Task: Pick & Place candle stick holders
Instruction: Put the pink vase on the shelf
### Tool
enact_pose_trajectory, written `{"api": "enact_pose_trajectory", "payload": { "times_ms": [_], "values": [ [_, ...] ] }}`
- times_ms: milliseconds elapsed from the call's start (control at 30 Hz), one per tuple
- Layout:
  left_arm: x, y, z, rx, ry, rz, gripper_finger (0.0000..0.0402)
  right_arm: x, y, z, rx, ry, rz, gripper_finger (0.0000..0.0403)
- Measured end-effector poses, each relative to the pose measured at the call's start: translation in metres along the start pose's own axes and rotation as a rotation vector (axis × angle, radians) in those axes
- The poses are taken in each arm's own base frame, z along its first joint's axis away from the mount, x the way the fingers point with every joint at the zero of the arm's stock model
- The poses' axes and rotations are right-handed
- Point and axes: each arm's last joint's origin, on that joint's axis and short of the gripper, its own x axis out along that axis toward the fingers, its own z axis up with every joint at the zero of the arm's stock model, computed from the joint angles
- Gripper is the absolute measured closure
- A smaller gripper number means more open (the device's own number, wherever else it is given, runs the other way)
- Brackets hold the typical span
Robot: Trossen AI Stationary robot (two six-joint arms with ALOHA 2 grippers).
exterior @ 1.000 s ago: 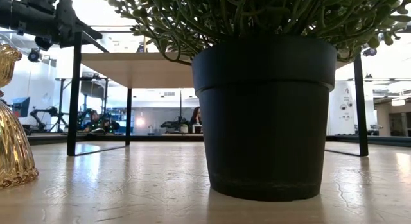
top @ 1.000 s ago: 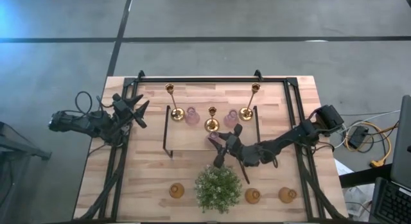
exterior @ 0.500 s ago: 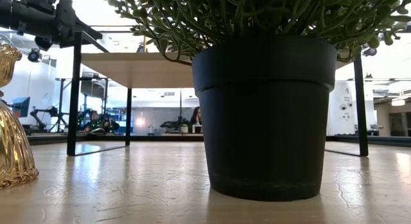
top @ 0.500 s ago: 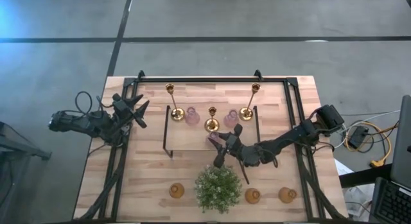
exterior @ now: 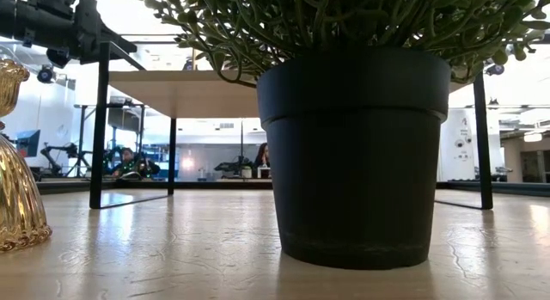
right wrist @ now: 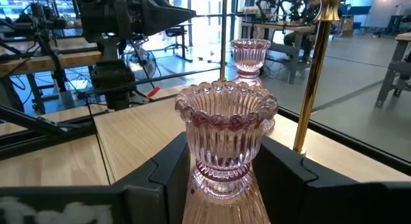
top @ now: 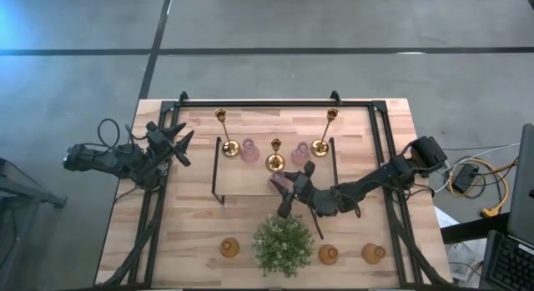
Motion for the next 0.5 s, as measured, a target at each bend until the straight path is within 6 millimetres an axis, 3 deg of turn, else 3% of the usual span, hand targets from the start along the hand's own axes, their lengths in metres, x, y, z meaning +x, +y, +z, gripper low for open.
{"api": "enact_pose_trajectory", "payload": {
  "times_ms": [233,500],
  "values": [
    [0.0000,0.0000,0.0000,0.000,0.000,0.000,0.0209,0.0000,0.0000,0.0000,-0.004,0.000,0.000,0.0249],
    [0.0000,0.0000,0.0000,0.000,0.000,0.000,0.0209,0.0000,-0.0004,-0.0012,-0.002,0.005,0.001,0.0196]
  ]
}}
